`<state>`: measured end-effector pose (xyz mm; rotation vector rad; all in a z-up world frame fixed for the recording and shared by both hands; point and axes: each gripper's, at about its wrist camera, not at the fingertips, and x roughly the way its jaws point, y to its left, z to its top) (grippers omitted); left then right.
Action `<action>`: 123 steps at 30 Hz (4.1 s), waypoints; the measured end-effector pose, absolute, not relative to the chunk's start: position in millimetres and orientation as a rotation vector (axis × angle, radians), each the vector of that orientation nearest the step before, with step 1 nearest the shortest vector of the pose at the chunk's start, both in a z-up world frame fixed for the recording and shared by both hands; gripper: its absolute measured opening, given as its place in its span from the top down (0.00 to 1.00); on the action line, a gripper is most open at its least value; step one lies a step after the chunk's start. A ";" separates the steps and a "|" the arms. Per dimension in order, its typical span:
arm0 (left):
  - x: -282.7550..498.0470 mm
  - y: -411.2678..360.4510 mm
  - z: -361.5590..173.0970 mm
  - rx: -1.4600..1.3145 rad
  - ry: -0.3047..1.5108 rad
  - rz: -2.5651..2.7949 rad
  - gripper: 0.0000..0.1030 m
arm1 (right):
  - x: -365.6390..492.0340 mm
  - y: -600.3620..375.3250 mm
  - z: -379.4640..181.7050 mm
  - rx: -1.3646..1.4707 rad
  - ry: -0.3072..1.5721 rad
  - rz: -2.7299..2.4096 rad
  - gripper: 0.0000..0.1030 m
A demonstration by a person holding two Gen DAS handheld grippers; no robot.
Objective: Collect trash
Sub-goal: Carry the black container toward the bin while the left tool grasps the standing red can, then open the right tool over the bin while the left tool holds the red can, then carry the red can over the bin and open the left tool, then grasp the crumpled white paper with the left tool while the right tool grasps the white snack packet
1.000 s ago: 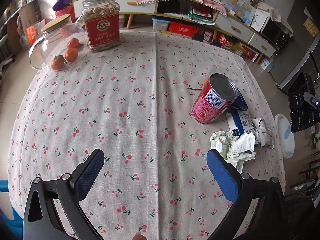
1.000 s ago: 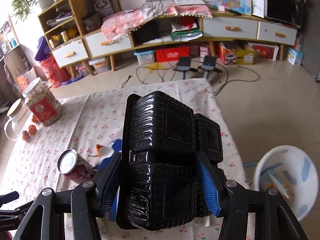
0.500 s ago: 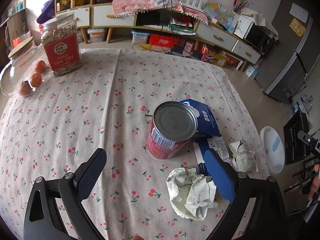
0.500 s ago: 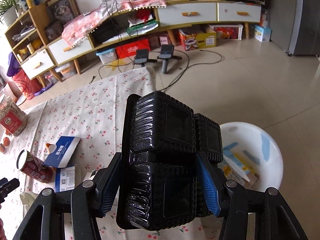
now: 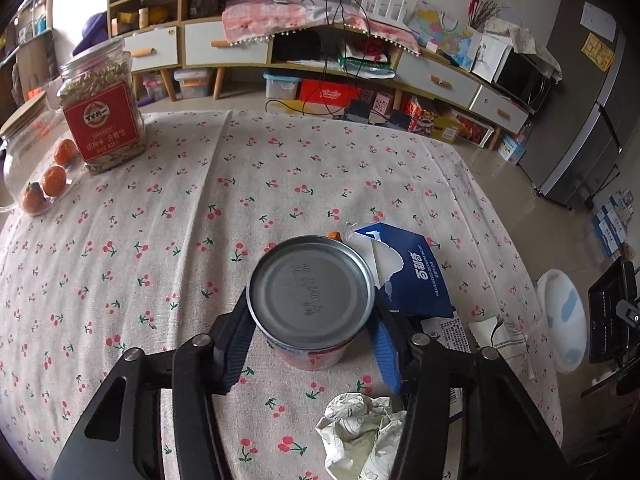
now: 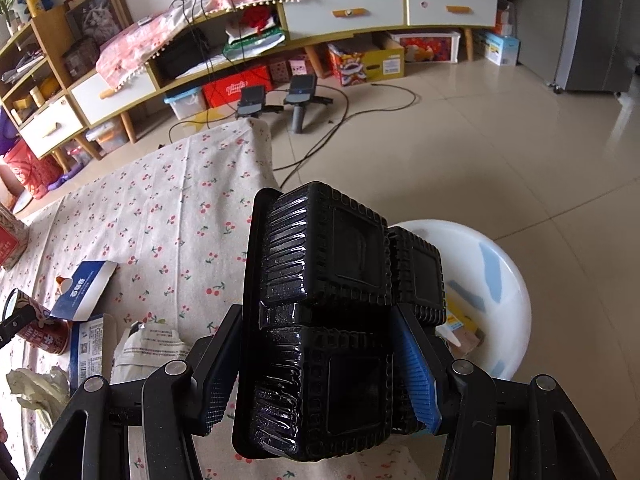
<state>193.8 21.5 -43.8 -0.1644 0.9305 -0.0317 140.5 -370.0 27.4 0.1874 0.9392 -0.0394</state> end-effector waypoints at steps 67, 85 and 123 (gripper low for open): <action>189.9 -269.2 -8.7 -0.041 0.972 -0.439 0.09 | 80.3 -531.4 14.3 0.372 0.969 -0.273 0.27; 156.5 -123.7 19.1 0.001 0.963 -0.315 0.05 | 102.8 -455.1 21.9 0.264 0.993 -0.163 0.26; 131.7 6.5 -60.4 -0.135 1.201 -0.186 0.72 | 167.9 -271.0 -16.4 0.078 1.134 0.083 0.25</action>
